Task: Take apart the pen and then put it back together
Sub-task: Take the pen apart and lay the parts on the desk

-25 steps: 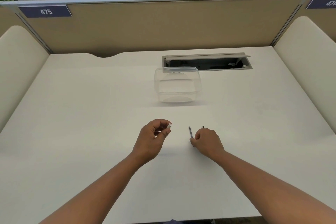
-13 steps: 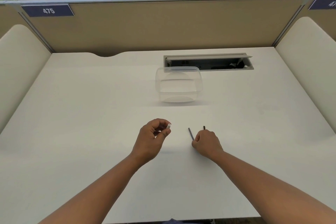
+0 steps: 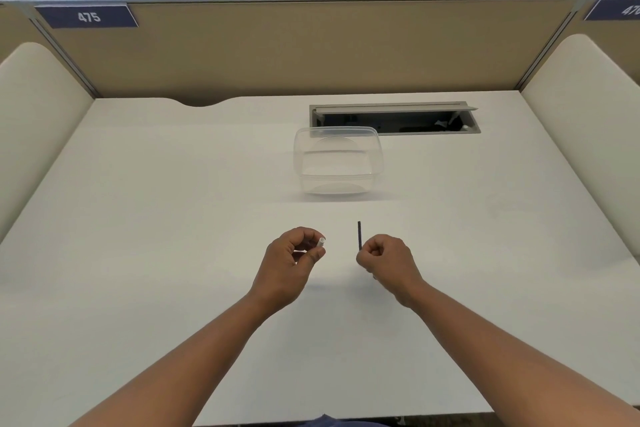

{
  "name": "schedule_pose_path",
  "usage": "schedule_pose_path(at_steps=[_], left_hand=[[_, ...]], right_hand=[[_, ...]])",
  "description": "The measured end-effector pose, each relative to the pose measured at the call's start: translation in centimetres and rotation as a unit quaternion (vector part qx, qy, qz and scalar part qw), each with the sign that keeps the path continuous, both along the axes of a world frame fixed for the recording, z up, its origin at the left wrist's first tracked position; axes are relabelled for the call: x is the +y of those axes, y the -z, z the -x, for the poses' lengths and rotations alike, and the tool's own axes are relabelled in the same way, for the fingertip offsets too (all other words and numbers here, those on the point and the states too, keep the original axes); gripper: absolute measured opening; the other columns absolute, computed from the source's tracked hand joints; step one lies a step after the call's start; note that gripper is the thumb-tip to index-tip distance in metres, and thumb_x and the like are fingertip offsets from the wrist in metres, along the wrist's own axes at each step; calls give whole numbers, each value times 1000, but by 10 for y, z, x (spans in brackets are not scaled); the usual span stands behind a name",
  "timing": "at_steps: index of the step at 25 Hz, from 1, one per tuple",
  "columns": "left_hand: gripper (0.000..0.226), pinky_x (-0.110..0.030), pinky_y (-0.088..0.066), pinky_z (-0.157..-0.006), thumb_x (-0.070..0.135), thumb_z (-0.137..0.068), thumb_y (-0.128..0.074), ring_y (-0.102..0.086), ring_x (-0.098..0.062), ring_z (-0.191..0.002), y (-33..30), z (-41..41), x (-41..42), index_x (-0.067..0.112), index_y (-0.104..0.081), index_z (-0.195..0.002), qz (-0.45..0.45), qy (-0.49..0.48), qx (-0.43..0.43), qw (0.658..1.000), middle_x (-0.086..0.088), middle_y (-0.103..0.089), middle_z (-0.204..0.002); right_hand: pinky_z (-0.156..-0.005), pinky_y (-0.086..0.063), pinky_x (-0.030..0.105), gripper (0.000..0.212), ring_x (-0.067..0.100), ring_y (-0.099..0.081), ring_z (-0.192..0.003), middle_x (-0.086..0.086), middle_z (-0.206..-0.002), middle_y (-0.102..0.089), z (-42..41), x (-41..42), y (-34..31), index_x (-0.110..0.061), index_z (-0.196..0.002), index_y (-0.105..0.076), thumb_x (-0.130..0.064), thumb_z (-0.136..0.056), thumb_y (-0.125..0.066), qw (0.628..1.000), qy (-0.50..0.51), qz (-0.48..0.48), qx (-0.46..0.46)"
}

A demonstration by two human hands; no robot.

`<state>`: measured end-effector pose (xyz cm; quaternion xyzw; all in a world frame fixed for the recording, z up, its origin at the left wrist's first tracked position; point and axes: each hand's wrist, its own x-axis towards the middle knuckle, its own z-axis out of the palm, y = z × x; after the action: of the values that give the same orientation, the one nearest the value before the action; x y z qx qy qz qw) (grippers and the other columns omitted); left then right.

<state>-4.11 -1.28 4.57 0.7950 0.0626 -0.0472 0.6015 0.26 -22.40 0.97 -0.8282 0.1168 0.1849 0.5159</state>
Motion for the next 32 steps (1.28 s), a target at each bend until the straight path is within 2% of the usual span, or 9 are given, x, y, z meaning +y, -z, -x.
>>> schedule_pose_path(at_steps=[4, 8, 12, 16, 19, 24, 28, 30, 32], left_hand=[[15, -22, -48, -66, 10, -93, -69, -60, -2, -65, -1, 0, -1, 25, -69, -91, -5, 3, -1, 1000, 18, -67, -82], [14, -17, -47, -66, 10, -92, -69, -62, -2, -68, -2, -1, -3, 24, -69, -91, -9, 5, -5, 1000, 17, -68, -83], [13, -14, -48, -67, 10, -93, -69, -64, -2, -75, -3, -1, -5, 23, -69, -92, -10, 1, -6, 1000, 14, -69, -85], [14, -13, -47, -68, 9, -93, -69, -64, -3, -79, -5, 0, -4, 24, -69, -91, -7, -2, -3, 1000, 15, -69, -85], [14, -11, -47, -70, 9, -93, -69, -64, -2, -80, -6, 1, -4, 23, -70, -92, -8, 0, -4, 1000, 18, -69, -84], [14, -12, -49, -72, 10, -93, -69, -64, -4, -82, -6, 3, -3, 23, -70, -91, -6, -2, -2, 1000, 21, -69, -82], [12, -17, -53, -67, 8, -93, -69, -64, -18, -76, -6, 2, -2, 20, -70, -92, 13, -16, 9, 1000, 4, -71, -88], [12, -24, -56, -74, 6, -93, -70, -65, -19, -79, -6, -1, 0, 18, -70, -94, 45, -43, 7, 998, 1, -72, -91], [13, -35, -60, -82, 4, -94, -68, -67, -16, -81, -5, -8, 4, 15, -67, -101, 133, -104, 16, 985, 1, -69, -90]], right_hand=[[-61, -53, 29, 8, 18, -56, -65, 8, -70, -62, -2, 12, -28, -7, -80, -62, -7, -77, -70, 992, 14, -124, -38], [-64, -55, 31, 22, 19, -58, -69, 26, -80, -63, -4, 20, -44, 2, -87, -60, -12, -73, -67, 983, 1, -170, -71], [-60, -49, 33, 10, 16, -51, -61, -2, -65, -57, -8, 10, -19, -12, -81, -61, -17, -74, -67, 999, 5, -1, -53], [-63, -50, 33, 9, 20, -61, -71, -2, -78, -66, -6, -5, 14, -15, -83, -63, -20, -77, -65, 983, -50, 175, -12], [-61, -45, 32, 8, 22, -60, -75, 1, -88, -66, -8, -3, 25, -14, -85, -61, -19, -78, -62, 966, -90, 241, -6], [-57, -41, 31, 4, 24, -58, -74, 4, -85, -64, -9, -2, 35, -14, -79, -58, -17, -79, -60, 955, -119, 271, -17], [-58, -43, 32, 11, 24, -60, -74, -1, -81, -64, -5, -3, 35, -17, -80, -56, -27, -81, -61, 952, -113, 282, -32], [-63, -48, 33, 7, 21, -62, -75, -5, -80, -66, -1, -5, 31, -19, -85, -59, -25, -83, -61, 963, -91, 246, -68], [-66, -50, 30, 9, 13, -61, -72, -9, -80, -68, 4, -6, 23, -23, -93, -63, -19, -84, -65, 984, -79, 146, -65]])
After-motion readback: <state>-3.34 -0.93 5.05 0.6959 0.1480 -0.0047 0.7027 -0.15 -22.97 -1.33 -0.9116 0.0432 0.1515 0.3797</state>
